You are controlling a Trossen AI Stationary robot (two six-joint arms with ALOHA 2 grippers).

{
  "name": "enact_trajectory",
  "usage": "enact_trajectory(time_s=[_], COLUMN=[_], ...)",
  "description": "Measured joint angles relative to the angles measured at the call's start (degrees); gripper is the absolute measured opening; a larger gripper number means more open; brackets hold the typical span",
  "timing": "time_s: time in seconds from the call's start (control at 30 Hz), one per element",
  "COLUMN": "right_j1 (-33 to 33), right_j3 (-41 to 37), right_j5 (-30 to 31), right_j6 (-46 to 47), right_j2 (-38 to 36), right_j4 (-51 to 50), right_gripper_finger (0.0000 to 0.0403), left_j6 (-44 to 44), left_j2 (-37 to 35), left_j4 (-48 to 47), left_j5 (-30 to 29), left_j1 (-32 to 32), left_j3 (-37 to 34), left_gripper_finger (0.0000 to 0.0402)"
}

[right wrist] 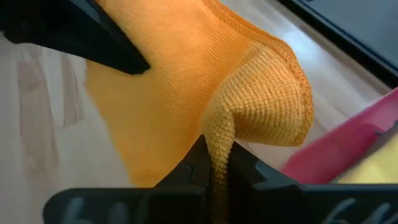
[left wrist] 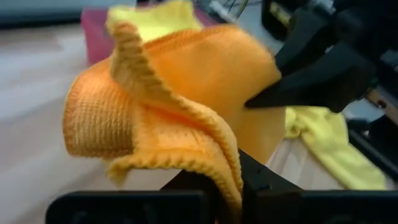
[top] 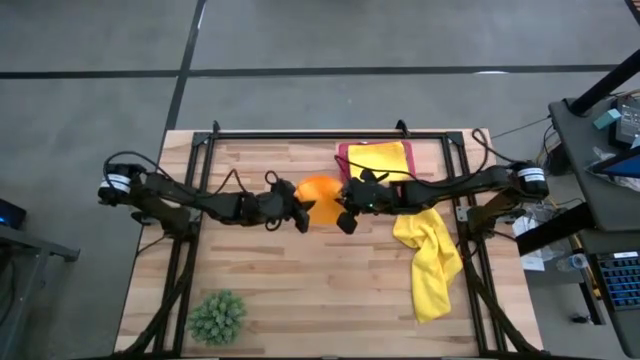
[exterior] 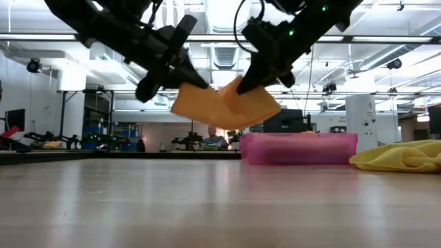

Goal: Fold microfiber towels
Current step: Put the folded orange microfiber cloth into the red bin

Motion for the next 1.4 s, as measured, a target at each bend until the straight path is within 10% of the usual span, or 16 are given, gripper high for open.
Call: enact_trajectory(time_s=[0.77, 1.4], right_j1=[-8.19, -21.63], right_j3=[0.0, 0.02], right_j5=[0.29, 0.27], right_j6=[-4.56, -2.67], right_j2=[-11.8, -14.87], right_j4=[-9.31, -24.47], right_gripper_finger=[0.0013, 0.0013], left_j6=[21.54, 21.33], left_j2=[15.1, 35.79], left_j4=[2.26, 2.12], left_j5=[10.01, 17.29], left_j1=[11.68, 18.45], left_j3=[21.75, 40.65], left_gripper_finger=[0.0, 0.0])
